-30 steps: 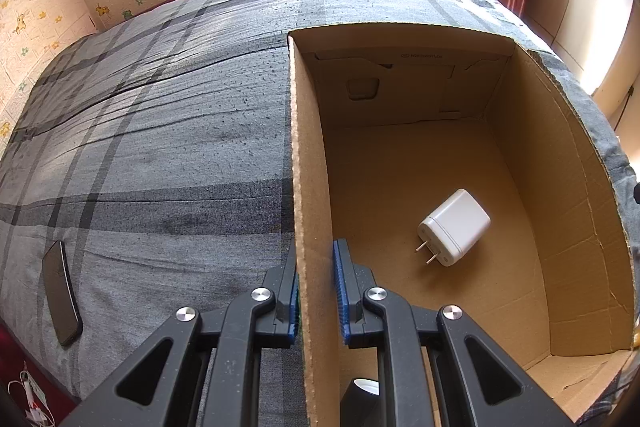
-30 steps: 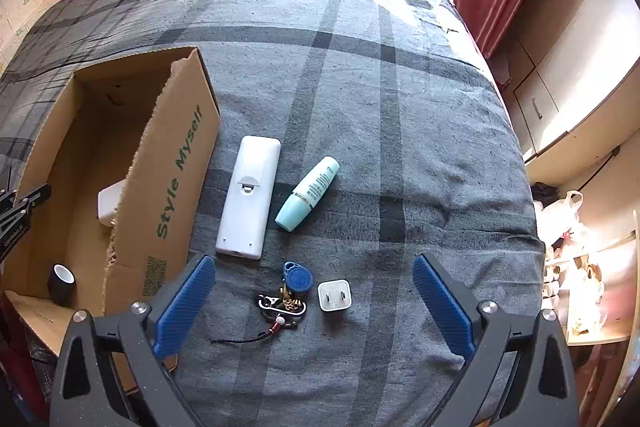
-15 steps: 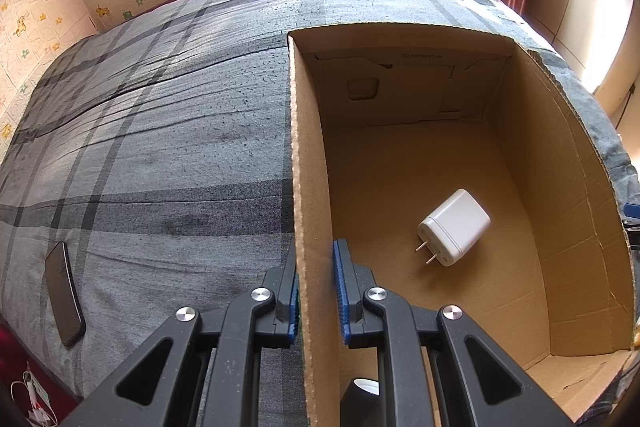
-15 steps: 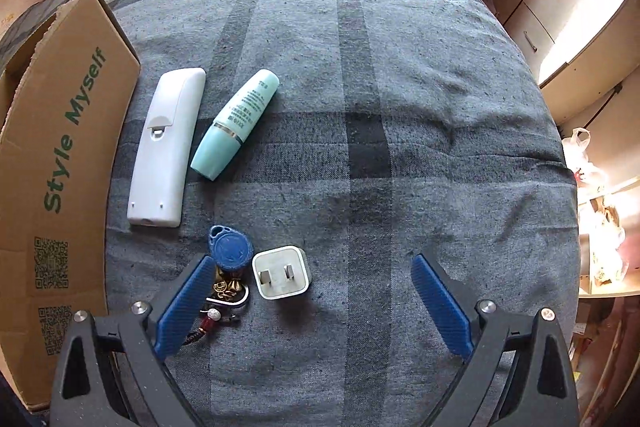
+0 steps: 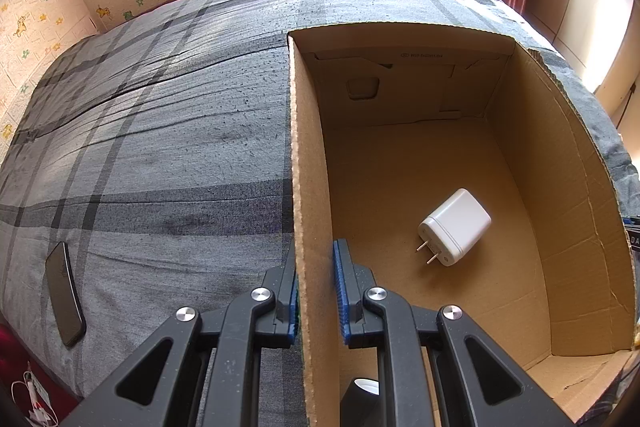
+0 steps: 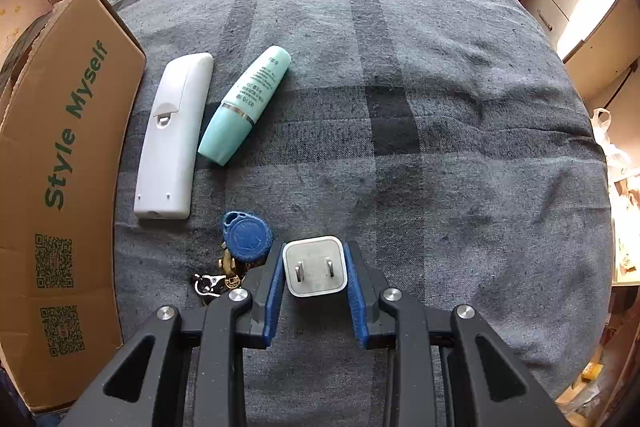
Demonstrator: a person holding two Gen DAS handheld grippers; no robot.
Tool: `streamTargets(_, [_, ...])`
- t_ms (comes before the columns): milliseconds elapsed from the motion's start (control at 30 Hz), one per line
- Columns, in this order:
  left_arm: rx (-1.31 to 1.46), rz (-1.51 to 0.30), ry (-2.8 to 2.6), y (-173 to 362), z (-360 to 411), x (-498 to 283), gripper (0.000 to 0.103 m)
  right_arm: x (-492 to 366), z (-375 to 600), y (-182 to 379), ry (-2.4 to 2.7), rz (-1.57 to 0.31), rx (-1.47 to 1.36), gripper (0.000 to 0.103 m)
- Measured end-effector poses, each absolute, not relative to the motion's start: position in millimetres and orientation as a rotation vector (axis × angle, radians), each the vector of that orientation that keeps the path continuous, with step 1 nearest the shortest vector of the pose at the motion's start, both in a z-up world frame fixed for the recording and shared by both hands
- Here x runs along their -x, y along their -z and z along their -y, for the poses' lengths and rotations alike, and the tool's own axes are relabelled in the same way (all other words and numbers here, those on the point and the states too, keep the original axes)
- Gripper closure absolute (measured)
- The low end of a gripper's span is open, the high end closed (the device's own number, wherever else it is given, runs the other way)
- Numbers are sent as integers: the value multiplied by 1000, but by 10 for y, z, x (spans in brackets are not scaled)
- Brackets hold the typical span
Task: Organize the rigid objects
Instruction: 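Move the right gripper back to the small white plug adapter and grasp it, then lift the white plug adapter with the right gripper and carry it over the box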
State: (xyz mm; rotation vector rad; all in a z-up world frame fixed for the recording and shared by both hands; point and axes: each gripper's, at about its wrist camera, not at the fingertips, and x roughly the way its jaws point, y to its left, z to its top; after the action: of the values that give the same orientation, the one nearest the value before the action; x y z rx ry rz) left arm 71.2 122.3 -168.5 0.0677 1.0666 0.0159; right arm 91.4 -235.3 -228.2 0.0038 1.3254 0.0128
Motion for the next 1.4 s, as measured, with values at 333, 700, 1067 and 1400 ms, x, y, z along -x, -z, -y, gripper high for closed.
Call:
streamTargets(333, [-63, -1065, -16, 1682, -1229, -709, 87, -840, 2188, 1958, -33, -1310, 17, 73])
streamTargets(700, [-65, -1066, -16, 1689, -1224, -715, 87, -901, 1822, 1439, -116, -1228, 82, 73])
streamTargets(1067, [-63, -1065, -15, 1683, -1219, -712, 87, -976, 1484, 1146, -174, -1174, 140, 73])
streamTargets(1400, [-58, -1066, -12, 1682, -1232, -714, 87, -1119, 1092, 1039, -239, -1156, 183, 73])
